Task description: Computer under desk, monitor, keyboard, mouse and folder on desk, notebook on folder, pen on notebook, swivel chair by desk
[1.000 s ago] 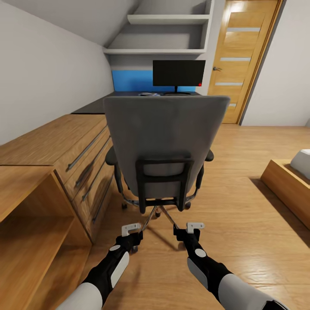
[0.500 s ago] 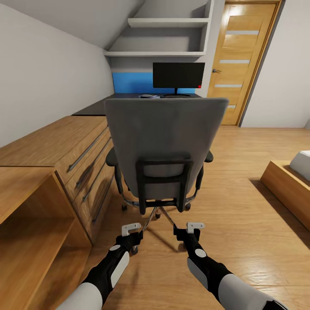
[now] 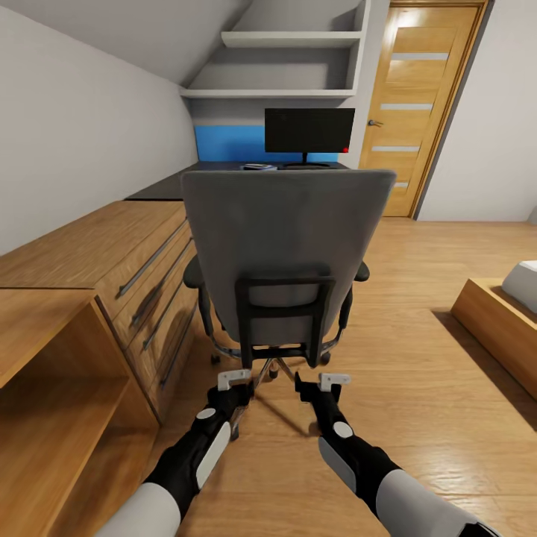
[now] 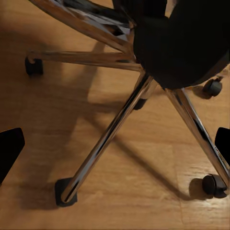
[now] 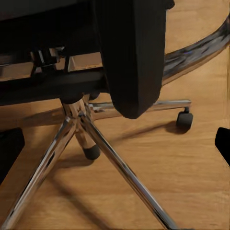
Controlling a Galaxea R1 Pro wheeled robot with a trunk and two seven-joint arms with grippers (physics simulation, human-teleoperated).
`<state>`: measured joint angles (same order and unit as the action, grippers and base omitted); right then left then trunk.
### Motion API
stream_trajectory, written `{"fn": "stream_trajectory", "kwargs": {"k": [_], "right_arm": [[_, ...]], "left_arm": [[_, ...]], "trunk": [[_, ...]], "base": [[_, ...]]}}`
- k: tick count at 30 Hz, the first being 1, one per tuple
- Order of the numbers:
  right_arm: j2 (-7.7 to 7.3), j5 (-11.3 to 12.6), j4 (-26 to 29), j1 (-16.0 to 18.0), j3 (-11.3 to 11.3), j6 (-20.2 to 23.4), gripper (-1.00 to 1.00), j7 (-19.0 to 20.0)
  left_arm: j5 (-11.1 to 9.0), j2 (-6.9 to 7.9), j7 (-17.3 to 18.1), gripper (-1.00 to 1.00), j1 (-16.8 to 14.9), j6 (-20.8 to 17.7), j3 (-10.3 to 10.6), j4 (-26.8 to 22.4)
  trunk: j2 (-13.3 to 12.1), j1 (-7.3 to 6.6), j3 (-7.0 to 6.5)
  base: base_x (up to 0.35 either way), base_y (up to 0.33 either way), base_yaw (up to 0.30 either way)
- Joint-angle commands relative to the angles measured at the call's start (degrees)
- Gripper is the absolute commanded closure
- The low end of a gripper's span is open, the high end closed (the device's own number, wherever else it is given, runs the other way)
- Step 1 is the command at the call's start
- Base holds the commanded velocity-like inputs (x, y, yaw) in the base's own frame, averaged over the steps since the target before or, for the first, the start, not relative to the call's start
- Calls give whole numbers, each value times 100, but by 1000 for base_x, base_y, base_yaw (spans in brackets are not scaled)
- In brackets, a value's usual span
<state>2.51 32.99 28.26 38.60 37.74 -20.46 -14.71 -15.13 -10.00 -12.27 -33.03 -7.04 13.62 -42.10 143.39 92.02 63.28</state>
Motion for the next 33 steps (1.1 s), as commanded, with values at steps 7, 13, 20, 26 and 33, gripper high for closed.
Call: {"fn": "stream_trajectory", "kwargs": {"k": [7, 13, 20, 26, 33], "right_arm": [[-19, 50, -7, 1, 49, -484, -100, -185], [-127, 50, -8, -1, 62, -540, -100, -197], [-165, 50, -13, -9, 66, -555, -100, -192], [-163, 50, -20, -10, 67, -556, -100, -179], [-163, 50, -22, -11, 74, -556, -100, -171]], "left_arm": [[-41, 0, -75, -100, -2, -140, -6, -181], [-47, 0, -67, -100, -2, -140, 1, -191], [-44, 0, -54, -100, -2, -140, 1, -186], [-38, 0, -48, -100, -2, -140, 9, -185], [-34, 0, -45, -100, -2, -140, 9, -185]], "trunk": [[2, -1, 5], [2, -1, 5], [2, -1, 5], [2, -1, 5], [2, -1, 5]], "base": [[0, 0, 0], [0, 0, 0], [10, 0, 0], [138, 0, 0], [221, 0, 0]]}}
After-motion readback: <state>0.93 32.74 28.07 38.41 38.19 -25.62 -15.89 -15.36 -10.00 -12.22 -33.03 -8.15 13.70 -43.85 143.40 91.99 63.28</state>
